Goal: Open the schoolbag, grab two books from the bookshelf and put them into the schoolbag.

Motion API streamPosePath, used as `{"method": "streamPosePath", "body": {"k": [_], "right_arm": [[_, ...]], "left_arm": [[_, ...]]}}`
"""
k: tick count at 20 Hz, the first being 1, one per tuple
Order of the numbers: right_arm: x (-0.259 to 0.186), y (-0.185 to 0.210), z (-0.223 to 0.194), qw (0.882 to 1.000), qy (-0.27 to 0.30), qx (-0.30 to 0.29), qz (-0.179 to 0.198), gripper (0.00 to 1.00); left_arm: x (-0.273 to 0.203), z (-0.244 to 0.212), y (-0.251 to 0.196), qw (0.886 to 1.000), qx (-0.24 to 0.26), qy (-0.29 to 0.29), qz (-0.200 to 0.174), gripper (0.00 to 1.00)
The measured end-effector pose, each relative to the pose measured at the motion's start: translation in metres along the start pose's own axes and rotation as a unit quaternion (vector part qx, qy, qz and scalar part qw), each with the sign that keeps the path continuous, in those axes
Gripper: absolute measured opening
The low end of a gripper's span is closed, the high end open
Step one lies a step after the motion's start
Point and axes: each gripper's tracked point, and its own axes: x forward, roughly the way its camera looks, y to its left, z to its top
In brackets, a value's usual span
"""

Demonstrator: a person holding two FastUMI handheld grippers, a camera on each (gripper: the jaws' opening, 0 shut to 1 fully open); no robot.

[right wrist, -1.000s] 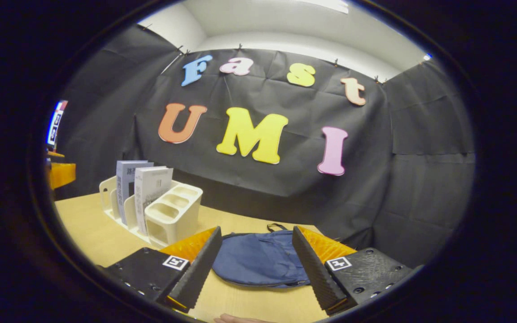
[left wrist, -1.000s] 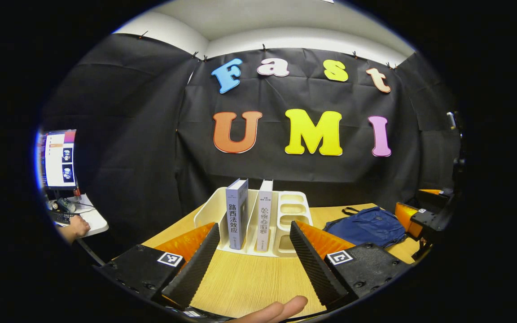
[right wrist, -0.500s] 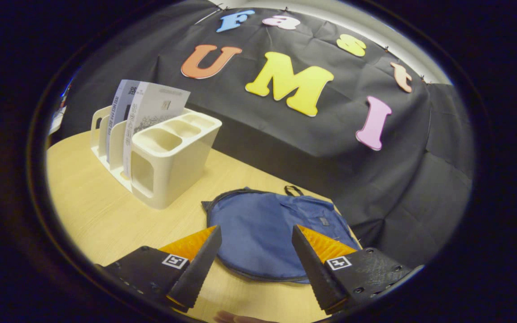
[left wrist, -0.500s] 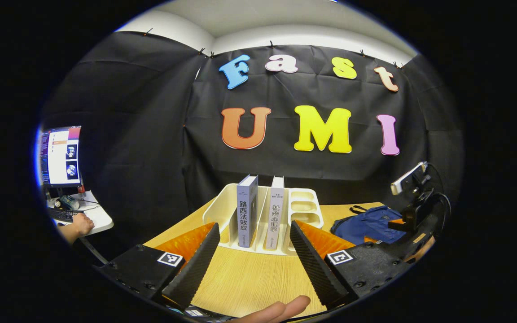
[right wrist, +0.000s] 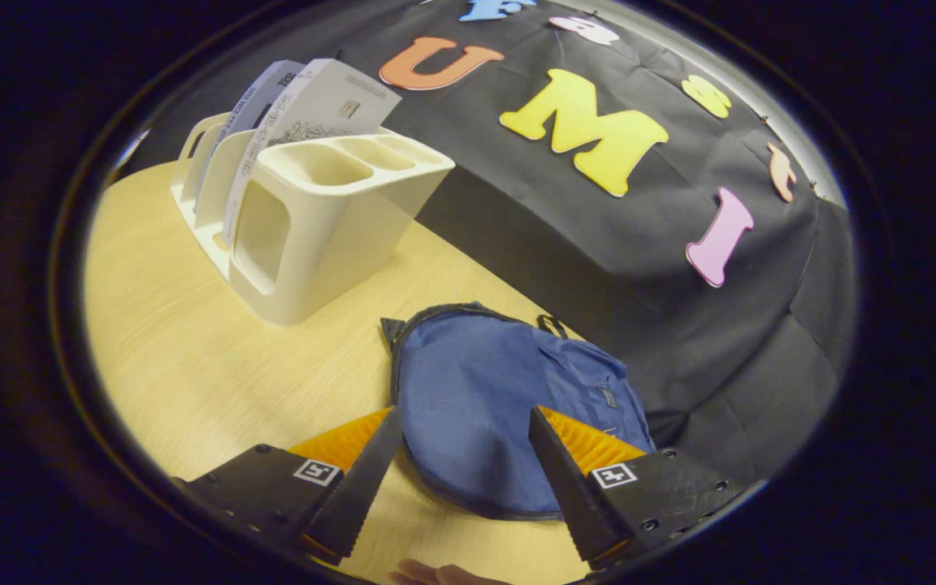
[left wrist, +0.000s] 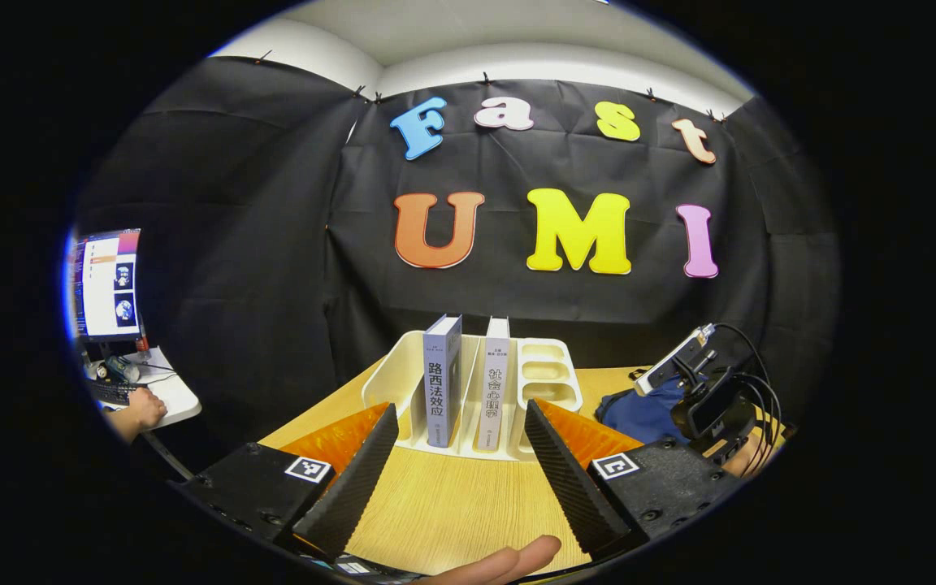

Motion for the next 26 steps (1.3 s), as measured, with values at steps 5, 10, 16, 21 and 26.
{"method": "streamPosePath", "body": {"k": [5,10,16,21,26], "right_arm": [[0.006,0.004,-0.013,0.997,0.025,-0.074,-0.006,0.96],[0.018,-0.007,-0.018,0.991,0.035,-0.118,-0.055,0.99],[0.000,-0.018,0.004,0.988,0.011,-0.132,-0.084,0.93],[0.013,-0.027,0.020,0.988,-0.006,-0.106,-0.109,0.99],[0.047,-0.026,0.024,0.987,0.010,-0.101,-0.124,0.87]], "left_arm": [[0.001,0.000,0.002,1.000,0.002,0.001,0.001,1.00],[0.004,-0.002,0.008,1.000,0.006,0.003,0.011,1.00],[0.002,0.001,0.024,0.999,0.018,-0.004,0.048,1.00],[-0.002,0.006,0.027,0.998,0.024,-0.014,0.060,1.00],[-0.002,0.009,0.019,0.998,0.034,-0.022,0.056,1.00]]}}
